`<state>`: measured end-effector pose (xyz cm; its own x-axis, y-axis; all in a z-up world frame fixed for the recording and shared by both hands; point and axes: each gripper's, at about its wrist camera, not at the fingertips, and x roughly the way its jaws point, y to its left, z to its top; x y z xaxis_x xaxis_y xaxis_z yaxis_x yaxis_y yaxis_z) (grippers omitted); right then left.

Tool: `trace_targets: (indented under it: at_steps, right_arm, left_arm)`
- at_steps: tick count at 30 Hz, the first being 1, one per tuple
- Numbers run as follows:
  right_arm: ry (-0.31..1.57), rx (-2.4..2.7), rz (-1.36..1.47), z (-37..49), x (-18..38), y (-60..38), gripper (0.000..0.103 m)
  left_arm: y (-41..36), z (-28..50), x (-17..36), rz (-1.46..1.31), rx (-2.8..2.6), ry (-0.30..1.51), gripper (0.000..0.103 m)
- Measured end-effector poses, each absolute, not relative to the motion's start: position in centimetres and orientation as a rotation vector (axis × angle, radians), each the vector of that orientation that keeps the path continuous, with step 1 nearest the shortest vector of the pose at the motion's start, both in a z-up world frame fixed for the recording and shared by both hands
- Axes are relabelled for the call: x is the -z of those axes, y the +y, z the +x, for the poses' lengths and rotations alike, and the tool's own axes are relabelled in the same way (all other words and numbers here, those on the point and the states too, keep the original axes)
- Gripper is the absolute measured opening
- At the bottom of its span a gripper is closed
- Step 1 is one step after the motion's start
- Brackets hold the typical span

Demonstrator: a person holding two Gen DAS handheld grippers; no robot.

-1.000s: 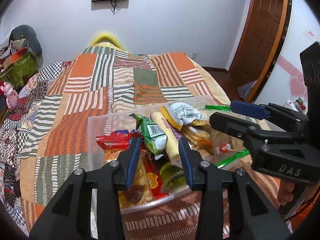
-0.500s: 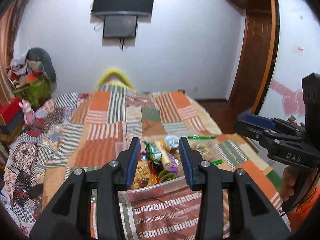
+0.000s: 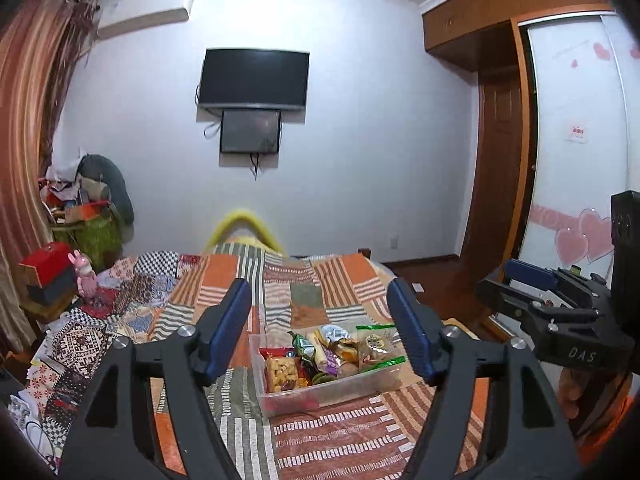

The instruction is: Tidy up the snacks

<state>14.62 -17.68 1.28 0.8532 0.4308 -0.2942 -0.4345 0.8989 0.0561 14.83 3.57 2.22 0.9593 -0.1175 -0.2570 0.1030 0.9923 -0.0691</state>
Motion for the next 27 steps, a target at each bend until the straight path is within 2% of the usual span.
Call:
trace_targets:
  at_steps: [1,3,9,13,27]
  right_arm:
    - [0.300,-0.451,-0.004,14.3,-1.3,-17.7,0.079]
    - [0.291,-0.448,0.004,13.8,-1.3,-17.7,0.082]
    - [0.260,-0.419,0.015,12.5,-1.0,-18.1,0.096]
    - [0.234,-0.391,0.005,12.0,-1.0,-18.1,0.103]
    - [0.217,-0.356,-0.018,10.7,-0.8,-18.6,0.103]
  left_arm:
    - [3.4,14.2,-2.3,-0.056,0.108,0.254,0.076]
    - [3.2,13.2,-2.2,-0.057,0.100,0.237,0.087]
    - [2.4,11.4,-1.7,-0.025,0.066,0.200,0.098]
    - [1.9,10.8,-1.2,-0.007,0.060,0.192,0.101]
    - [2.1,10.6,-0.8,-0.034,0.070,0.211,0.103]
